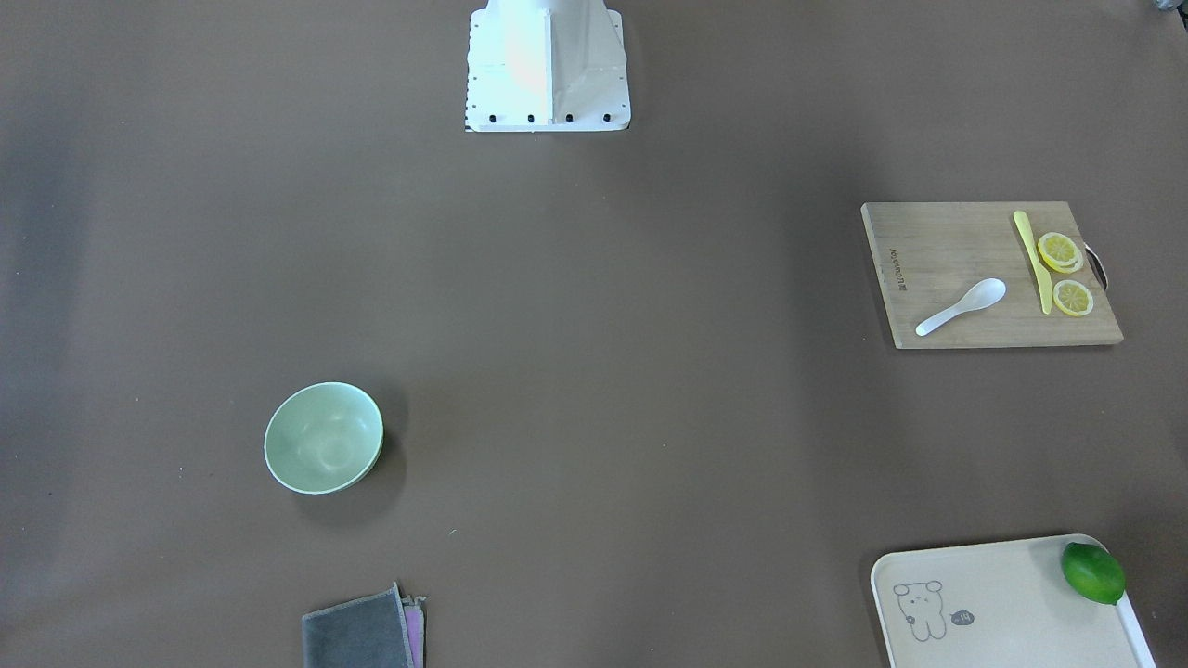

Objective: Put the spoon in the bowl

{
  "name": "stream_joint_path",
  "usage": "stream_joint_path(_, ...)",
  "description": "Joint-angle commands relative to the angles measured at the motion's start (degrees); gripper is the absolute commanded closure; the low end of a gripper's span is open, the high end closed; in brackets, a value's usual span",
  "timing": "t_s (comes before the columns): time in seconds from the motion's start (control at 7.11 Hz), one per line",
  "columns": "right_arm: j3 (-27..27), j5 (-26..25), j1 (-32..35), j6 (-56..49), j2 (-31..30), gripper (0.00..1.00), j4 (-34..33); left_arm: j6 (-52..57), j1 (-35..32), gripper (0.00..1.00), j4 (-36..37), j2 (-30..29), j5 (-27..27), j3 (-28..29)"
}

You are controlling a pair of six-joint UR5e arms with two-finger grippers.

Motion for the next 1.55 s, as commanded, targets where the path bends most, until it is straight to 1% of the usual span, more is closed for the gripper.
stream_joint_path(0.0, 0.57, 0.45, 0.00, 0.12, 0.52, 0.00, 0.03, -0.02, 0.03, 0.02, -0.15, 0.16, 0.00, 0.06)
stream_joint_path(0.14, 0.49, 0.02, 0.00, -0.05, 3.84, 0.00, 0.03, 0.24, 0.03, 0.02, -0.24, -0.71, 0.00, 1.10)
stream_joint_path(0.28, 0.14, -0.94, -1.05, 0.29, 5.87, 0.00, -0.05, 0.24, 0.03, 0.02, -4.24, -0.80, -0.17, 0.33)
stream_joint_path(0.42, -0.38, -0.17, -2.45, 0.30, 6.06, 0.00, 0.03, 0.24, 0.29, 0.02, -11.33, -0.89, -0.35, 2.58)
stream_joint_path(0.56, -0.48, -0.25, -4.55, 0.21, 6.68, 0.00, 7.78, -0.02, 0.90, 0.02, -17.15, -0.89, -0.35, 3.82)
stream_joint_path(0.7, -3.26, -1.21, -7.36, 2.99, 6.68, 0.00, 17.95, -0.80, 1.78, 0.02, -17.99, -1.93, -0.09, 4.10)
stream_joint_path(0.84, -5.38, -1.04, -13.82, 11.03, 7.29, 0.00, 23.79, -0.90, 2.65, 0.02, -17.30, -5.51, 0.00, 4.97)
stream_joint_path(0.98, -5.83, -1.22, -18.59, 19.11, 9.99, 0.00, 27.51, -2.38, 4.32, 0.02, -16.77, -7.98, 0.00, 7.85)
stream_joint_path(1.12, -5.75, -6.26, -22.98, 22.76, 13.24, 0.00, 28.59, -11.97, 5.03, 0.02, -19.81, -9.14, -0.26, 11.62)
stream_joint_path(1.27, -5.66, -13.45, -28.16, 27.84, 15.62, 0.00, 29.29, -18.15, 6.43, 0.02, -25.06, -9.15, 0.17, 11.57)
stream_joint_path(1.41, -7.40, -17.61, -32.30, 37.55, 19.30, 0.00, 29.74, -20.91, 6.44, 0.02, -25.55, -9.24, 0.09, 11.22)
